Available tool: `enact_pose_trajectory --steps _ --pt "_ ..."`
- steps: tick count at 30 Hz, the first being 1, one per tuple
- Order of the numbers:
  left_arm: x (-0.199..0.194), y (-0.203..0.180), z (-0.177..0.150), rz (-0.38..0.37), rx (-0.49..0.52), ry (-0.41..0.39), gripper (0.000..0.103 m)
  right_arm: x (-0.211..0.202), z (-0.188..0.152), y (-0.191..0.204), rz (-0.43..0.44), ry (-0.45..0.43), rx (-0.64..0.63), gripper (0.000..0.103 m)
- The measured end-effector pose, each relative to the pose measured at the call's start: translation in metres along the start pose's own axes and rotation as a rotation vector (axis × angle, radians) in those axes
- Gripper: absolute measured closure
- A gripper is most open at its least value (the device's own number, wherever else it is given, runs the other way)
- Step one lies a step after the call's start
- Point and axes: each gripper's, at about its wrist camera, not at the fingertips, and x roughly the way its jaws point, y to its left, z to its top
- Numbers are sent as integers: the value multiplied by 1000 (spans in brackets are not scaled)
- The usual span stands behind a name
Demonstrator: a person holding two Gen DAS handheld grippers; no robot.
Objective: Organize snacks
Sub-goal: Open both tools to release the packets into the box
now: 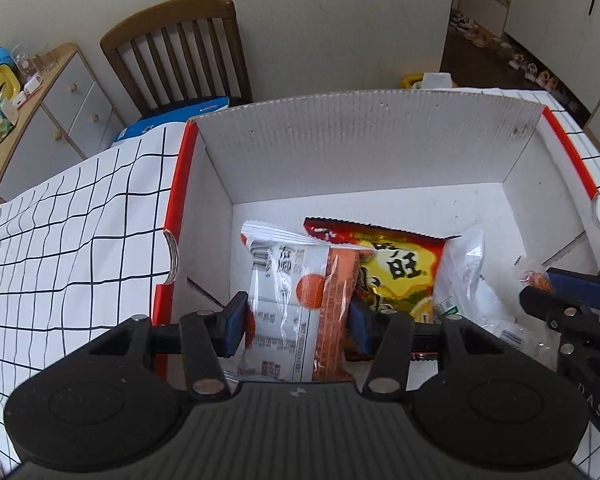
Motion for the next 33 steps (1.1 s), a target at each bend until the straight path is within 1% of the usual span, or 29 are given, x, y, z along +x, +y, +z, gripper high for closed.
enact_pose_trajectory --steps 5,8,10,13,14,16,18,24,33 --pt "2 1 -2 3 -1 14 52 2 0 5 -25 15 -27 87" --pt "3 0 -5 20 19 13 52 4 1 6 -6 38 -25 85" --pt "2 -3 -8 33 34 9 52 4 0 8 -4 40 -28 83" --pt "-1 -3 -10 20 29 9 52 3 0 9 -1 35 -17 78" --pt "-2 -3 -11 19 27 7 50 2 0 8 1 33 -8 75" --pt "-5 -2 -12 21 23 6 43 0 0 7 9 30 8 69" --pt "-8 1 -12 16 15 0 42 -3 -1 6 8 22 21 64" --pt "-24 9 -16 -26 -29 -20 42 -18 -2 1 17 -6 49 55" --pt "-56 20 -27 -61 -71 -75 42 -45 -4 0 27 -51 67 46"
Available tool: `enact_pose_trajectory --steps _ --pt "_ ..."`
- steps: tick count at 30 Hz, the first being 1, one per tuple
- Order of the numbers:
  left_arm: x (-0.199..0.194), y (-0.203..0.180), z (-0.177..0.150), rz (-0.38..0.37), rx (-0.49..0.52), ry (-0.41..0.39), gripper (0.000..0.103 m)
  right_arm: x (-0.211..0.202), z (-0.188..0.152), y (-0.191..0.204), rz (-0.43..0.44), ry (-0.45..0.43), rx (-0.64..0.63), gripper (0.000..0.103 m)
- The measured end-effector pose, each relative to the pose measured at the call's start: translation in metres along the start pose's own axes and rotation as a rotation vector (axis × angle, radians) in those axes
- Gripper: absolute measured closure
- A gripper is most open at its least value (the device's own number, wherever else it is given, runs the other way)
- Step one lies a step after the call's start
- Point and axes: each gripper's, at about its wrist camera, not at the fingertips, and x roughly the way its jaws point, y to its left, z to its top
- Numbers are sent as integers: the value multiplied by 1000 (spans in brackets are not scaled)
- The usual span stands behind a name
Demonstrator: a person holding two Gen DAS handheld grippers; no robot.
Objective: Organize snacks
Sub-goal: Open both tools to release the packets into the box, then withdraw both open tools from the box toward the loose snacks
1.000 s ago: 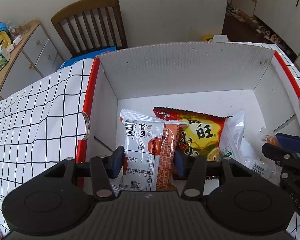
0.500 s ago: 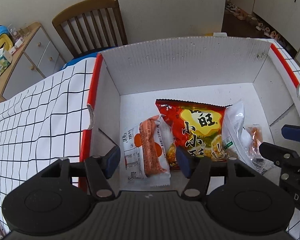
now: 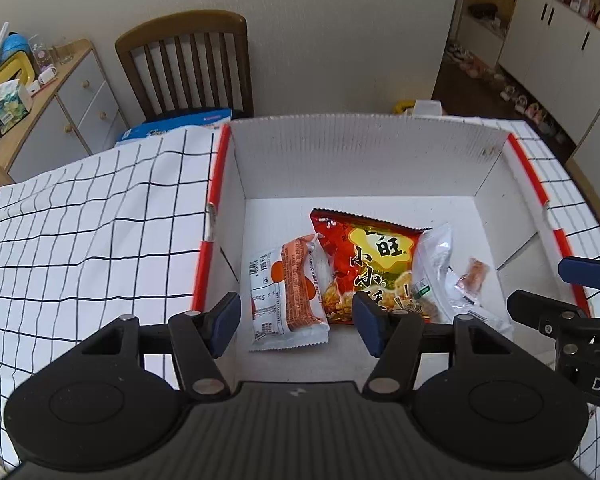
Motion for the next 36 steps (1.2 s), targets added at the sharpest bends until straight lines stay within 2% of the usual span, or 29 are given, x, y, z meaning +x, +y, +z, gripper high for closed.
enact_pose_trajectory --steps 6,12,13,15,33,36 --pt "-27 9 -5 -22 -21 -41 42 -21 0 4 9 -40 -3 40" --pt "-58 16 -14 -38 -16 -96 42 -43 -1 10 29 -78 -2 40" --pt "-63 16 -16 -40 -13 -107 37 -47 -2 11 33 -85 -3 40" --pt "-73 18 -20 -41 -8 -135 30 -55 -3 14 42 -96 -6 35" --pt "-150 24 -63 -126 2 -251 30 -125 -29 28 104 -227 26 13" --pt "-159 26 -71 -137 -3 -264 27 -137 -36 29 114 -255 45 10"
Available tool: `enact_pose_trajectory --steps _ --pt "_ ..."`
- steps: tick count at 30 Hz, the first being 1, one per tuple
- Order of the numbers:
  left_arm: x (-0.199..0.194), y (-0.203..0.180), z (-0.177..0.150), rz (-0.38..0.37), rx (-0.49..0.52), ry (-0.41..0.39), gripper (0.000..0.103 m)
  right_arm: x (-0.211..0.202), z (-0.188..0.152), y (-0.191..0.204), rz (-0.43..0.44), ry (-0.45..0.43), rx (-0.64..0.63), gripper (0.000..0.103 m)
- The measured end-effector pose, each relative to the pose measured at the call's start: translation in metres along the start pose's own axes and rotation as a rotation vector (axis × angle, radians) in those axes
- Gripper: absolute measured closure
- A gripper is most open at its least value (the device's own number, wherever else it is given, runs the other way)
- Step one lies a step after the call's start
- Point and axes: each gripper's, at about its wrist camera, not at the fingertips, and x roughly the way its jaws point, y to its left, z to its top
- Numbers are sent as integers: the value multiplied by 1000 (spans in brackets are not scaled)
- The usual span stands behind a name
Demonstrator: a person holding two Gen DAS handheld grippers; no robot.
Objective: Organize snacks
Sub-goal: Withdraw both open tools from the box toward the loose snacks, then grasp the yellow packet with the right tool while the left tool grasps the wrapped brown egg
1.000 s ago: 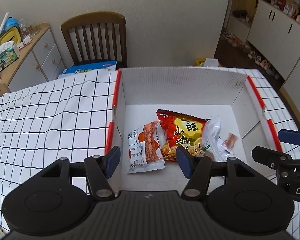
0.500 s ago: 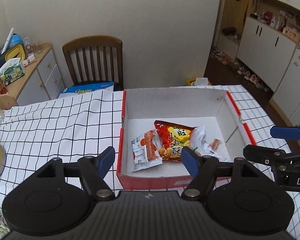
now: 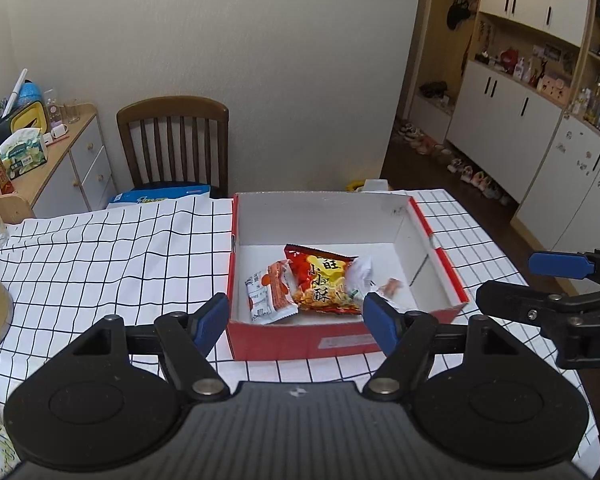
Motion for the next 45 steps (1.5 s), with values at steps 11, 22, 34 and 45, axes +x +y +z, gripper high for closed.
enact_pose_trajectory --steps 11,22,34,45 --pt "-39 2 -30 -5 0 -86 26 -39 -19 15 51 -63 -19 0" --pt "-46 20 -76 7 -31 -57 15 -56 -57 22 62 -57 -8 0" --pt "-22 36 -132 36 -87 59 15 -43 -119 19 21 51 32 0" --pt "8 32 -169 47 -37 161 15 -32 -165 22 17 145 50 0"
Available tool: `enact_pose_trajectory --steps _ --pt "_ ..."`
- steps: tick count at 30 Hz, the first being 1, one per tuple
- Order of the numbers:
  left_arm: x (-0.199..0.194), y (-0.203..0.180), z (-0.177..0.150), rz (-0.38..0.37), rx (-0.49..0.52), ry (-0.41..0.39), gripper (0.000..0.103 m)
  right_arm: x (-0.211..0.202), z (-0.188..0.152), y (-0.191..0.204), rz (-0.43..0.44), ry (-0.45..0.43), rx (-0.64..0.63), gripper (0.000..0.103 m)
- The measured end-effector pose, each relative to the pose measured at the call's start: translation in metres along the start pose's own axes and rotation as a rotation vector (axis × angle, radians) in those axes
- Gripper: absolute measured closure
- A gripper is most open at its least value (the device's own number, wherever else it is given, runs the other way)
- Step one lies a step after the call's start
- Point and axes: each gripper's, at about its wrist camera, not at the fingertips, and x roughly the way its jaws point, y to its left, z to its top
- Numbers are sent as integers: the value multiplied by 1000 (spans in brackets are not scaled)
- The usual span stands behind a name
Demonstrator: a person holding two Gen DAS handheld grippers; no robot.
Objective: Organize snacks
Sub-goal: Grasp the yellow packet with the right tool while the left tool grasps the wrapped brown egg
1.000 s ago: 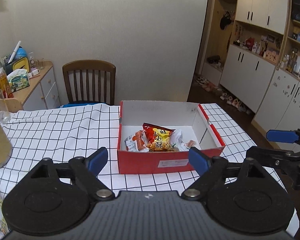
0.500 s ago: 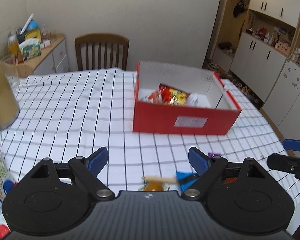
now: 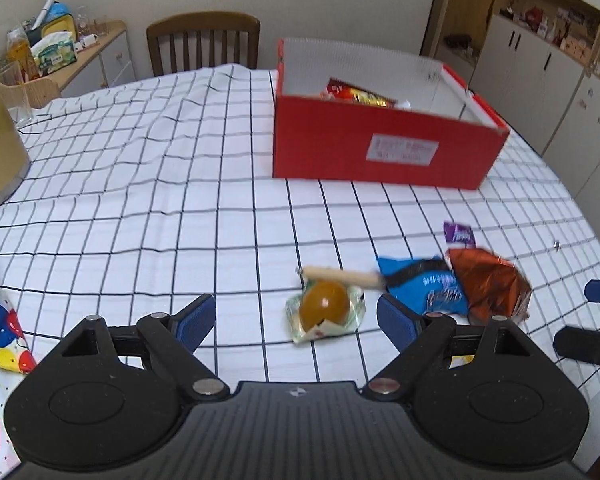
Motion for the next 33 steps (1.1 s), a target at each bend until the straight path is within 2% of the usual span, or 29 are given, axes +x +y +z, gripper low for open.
enact_pose_trajectory --steps 7,12,24,27,30,33 --pt "20 -4 -8 -14 40 38 15 16 -24 9 5 72 -48 2" --pt "34 -5 -8 -14 65 62 15 28 -36 12 20 118 -62 7" --pt "67 -11 -3 -38 105 114 15 54 -44 13 50 193 -72 19" --pt "75 -15 -3 -65 142 144 15 59 -44 15 57 207 -88 21" --pt "80 -20 -4 -46 200 139 15 64 -44 17 67 221 -103 23" --pt "86 -19 -3 -56 199 148 15 69 -44 19 76 228 -118 25"
